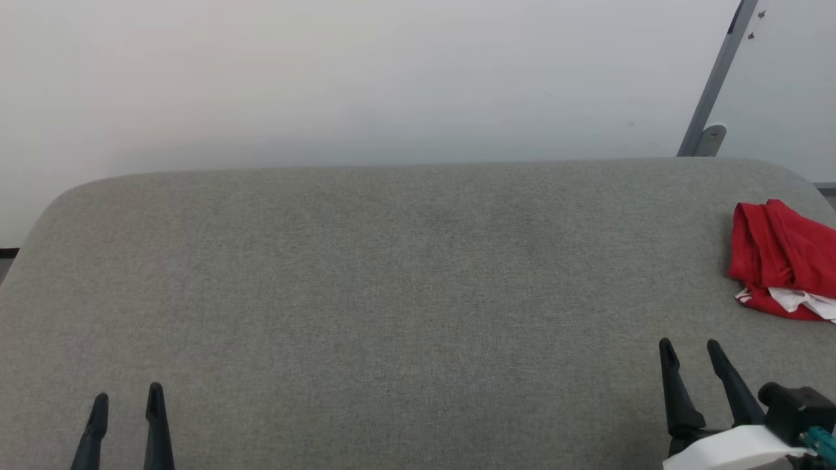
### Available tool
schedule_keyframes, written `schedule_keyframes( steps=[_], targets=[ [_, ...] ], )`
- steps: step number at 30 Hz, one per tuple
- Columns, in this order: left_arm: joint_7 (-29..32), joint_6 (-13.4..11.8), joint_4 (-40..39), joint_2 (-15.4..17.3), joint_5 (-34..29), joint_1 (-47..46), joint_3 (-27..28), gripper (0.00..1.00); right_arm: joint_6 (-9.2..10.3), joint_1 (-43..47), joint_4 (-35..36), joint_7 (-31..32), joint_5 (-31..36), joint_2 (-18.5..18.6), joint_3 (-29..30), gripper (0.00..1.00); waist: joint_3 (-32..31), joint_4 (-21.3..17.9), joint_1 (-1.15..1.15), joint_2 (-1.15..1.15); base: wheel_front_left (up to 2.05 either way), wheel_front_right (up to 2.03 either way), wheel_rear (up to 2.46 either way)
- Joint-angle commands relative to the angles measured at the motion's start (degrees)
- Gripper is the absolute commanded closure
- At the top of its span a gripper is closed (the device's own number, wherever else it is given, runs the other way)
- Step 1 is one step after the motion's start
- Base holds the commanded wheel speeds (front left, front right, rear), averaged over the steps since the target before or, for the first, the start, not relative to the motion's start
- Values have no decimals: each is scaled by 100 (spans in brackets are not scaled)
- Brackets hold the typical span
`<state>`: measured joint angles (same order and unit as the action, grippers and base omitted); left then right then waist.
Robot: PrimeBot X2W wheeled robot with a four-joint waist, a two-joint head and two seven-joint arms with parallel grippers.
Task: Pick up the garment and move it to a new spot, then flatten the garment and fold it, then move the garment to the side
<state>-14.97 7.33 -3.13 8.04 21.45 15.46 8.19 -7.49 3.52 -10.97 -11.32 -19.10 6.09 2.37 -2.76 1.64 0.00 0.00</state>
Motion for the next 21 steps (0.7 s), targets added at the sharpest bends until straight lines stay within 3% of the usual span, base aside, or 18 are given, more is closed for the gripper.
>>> schedule_keyframes(
  steps=[1,2,7,21],
  targets=[
    [-26,18,-32,23,-38,-69,-4,0,1,41,25,32,9,-27,17,0,2,2,0,0,0,0,0],
    [3,-1,11,-8,-12,2,-8,100,-1,0,-22,33,-6,-15,2,100,2,3,0,0,0,0,0],
    [47,-2,234,-120,40,23,-39,100,-1,83,-210,67,-58,-57,-13,100,4,3,0,0,0,0,0],
    [416,1,519,-167,1384,-398,-92,100,-1,-128,-222,393,-1411,-105,75,100,36,-16,0,0,0,0,0]
  ],
)
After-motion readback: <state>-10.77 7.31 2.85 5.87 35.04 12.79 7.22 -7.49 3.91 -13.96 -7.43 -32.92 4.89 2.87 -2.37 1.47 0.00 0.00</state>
